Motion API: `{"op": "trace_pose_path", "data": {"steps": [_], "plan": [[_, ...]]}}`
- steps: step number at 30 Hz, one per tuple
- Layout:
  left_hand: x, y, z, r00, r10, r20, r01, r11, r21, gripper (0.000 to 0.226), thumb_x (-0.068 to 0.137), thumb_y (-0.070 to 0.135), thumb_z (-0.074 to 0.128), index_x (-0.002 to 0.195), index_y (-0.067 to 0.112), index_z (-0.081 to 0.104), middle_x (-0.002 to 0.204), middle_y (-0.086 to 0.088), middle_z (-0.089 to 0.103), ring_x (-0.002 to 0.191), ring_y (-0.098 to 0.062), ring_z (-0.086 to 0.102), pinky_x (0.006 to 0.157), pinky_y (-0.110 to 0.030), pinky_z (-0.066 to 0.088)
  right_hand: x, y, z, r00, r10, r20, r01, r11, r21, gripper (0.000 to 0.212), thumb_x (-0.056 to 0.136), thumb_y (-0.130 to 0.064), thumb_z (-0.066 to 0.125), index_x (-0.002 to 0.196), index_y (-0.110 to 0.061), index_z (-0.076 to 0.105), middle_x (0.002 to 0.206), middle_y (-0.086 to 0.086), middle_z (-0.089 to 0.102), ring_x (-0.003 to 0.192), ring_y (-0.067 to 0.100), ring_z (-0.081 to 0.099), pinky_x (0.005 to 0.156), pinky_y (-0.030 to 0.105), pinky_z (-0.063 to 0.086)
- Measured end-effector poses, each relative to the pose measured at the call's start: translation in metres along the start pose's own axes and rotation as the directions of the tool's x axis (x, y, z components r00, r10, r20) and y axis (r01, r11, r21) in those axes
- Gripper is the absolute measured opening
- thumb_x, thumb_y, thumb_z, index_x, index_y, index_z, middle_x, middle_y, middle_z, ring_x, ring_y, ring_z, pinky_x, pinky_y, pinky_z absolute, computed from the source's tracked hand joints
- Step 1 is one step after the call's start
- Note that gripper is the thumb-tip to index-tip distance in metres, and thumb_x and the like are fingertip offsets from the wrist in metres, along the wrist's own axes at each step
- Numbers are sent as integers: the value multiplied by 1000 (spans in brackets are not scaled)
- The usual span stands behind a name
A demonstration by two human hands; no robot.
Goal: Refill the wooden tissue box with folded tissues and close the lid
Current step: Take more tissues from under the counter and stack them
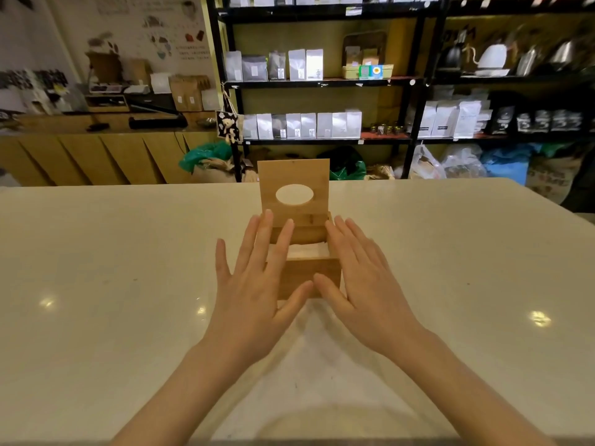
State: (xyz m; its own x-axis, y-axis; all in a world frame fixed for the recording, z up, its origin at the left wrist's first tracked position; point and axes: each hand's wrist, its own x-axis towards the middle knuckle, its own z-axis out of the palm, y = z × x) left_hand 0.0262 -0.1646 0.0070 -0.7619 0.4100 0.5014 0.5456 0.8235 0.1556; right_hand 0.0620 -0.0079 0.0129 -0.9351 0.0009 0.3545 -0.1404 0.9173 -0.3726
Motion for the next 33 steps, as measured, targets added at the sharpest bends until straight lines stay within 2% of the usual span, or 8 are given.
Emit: {"op": "trace_pose_path", "data": {"steps": [6,9,17,21,25,28,30,33], "plan": [[-59,15,-5,995,12,-103,-7,999,43,72,88,54,20,147,18,-2,157,-3,-2,143,-16,-7,113,-42,-6,-64,0,18,957,-69,-283,25,987,-158,63,92,-43,32,147,-20,10,156,-2,9,145,10,-1,118,35,0],[-97,21,-7,996,-8,-83,12,999,52,73,89,53,18,146,13,-5,157,-4,-12,143,-19,-8,114,-41,-7,-102,-8,27,943,-73,-324,-13,966,-257,60,95,-43,23,147,-17,9,156,2,9,145,16,2,117,42,3],[-220,30,11,997,-63,33,62,997,36,68,93,45,15,144,9,-11,153,-5,-25,143,-19,-18,115,-38,-13,-221,-23,81,938,-53,-342,-35,969,-244,71,91,-32,43,147,-13,5,158,-2,-9,145,16,1,119,41,3],[-264,27,34,978,-95,187,97,995,0,64,93,46,8,144,13,-12,154,-2,-24,143,-16,-15,115,-37,-11,-271,-19,104,980,83,-182,-118,975,-190,72,88,-28,43,147,-14,4,157,2,6,145,15,5,118,37,5],[-282,28,66,915,-146,377,199,974,-105,64,91,53,3,135,23,-32,149,5,-29,142,-15,-17,116,-36,1,-295,-6,126,973,231,16,-229,971,-71,66,85,-28,44,144,-12,18,142,12,45,131,21,43,113,34,28],[-286,29,75,811,-131,570,271,948,-167,68,93,48,19,131,26,-32,146,5,-31,142,-14,-16,118,-34,-2,-297,-6,121,935,298,192,-313,948,51,71,90,-22,51,145,-23,6,144,4,43,130,16,44,109,35,35],[-288,29,116,667,-109,737,346,922,-176,70,94,46,25,139,23,-24,153,2,-22,144,-15,-10,117,-36,1,-303,23,151,822,385,419,-472,873,125,71,92,-23,50,146,-27,4,146,-2,38,132,14,39,109,32,32],[-274,27,124,523,-73,849,505,829,-240,73,94,45,32,142,23,-18,155,-1,-20,144,-23,-2,116,-42,8,-288,29,153,684,449,574,-692,648,318,68,90,-15,53,145,-25,13,123,3,56,115,16,54,95,28,43]]}}
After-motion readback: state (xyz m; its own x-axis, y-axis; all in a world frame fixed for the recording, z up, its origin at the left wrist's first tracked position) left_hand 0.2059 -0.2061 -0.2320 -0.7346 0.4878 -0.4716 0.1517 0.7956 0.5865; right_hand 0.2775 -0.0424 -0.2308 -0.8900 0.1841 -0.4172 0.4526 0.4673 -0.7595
